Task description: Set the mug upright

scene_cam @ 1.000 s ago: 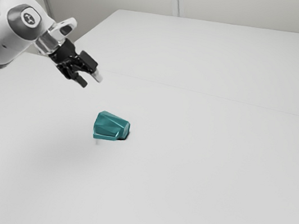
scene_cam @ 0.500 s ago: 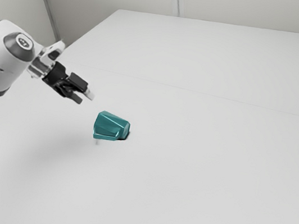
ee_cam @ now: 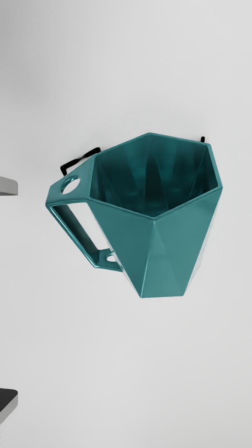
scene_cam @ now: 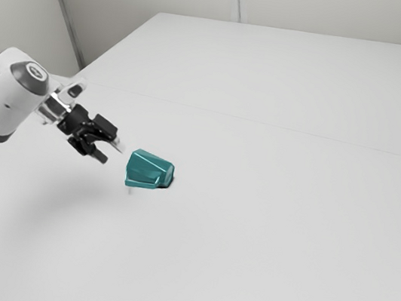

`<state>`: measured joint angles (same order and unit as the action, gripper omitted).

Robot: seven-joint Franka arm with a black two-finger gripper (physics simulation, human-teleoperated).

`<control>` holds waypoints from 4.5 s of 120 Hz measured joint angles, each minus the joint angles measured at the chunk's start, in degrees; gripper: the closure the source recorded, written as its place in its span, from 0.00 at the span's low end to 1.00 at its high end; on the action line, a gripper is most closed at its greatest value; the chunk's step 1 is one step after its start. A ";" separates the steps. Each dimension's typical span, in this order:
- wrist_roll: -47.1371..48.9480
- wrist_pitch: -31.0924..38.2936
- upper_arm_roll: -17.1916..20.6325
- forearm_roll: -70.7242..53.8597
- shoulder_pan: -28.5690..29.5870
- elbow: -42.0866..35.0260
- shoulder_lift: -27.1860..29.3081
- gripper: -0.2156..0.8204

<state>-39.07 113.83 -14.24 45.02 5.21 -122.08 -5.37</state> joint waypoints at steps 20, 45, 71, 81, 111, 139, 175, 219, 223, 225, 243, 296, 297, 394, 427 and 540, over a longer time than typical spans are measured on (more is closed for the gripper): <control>0.94 -0.05 0.00 0.22 0.12 1.50 -2.55 0.21; 1.81 -0.08 0.00 0.30 0.30 4.70 -5.36 0.21; 2.44 -0.03 0.07 0.77 0.32 8.10 -8.65 0.21; 2.63 0.02 0.08 0.94 0.32 8.76 -9.59 0.21; 3.04 0.76 0.35 1.76 0.33 9.59 -11.60 0.21; 1.93 1.12 0.91 5.56 0.33 10.17 -12.90 0.21; -0.41 1.13 1.94 9.85 0.32 10.18 -14.09 0.21; -3.14 1.23 2.96 12.63 0.32 10.18 -15.01 0.30; -3.31 1.30 2.97 12.72 0.33 10.18 -15.04 0.34; -3.40 1.33 2.97 12.75 0.33 10.18 -15.05 0.35; -4.05 1.55 2.99 12.93 0.33 10.18 -15.04 0.49; -5.13 1.85 2.99 12.97 0.33 10.18 -14.98 0.77; -5.14 1.86 2.99 12.96 0.33 10.18 -14.98 0.77; -1.01 -1.38 5.44 -3.50 0.08 20.70 -12.38 0.93; 7.07 -4.84 8.63 -16.78 -0.17 20.60 -8.37 0.93; 35.85 -6.96 17.06 -45.65 -2.89 14.87 -2.91 0.93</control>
<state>-3.22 106.87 2.82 -0.63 2.31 -107.21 -8.28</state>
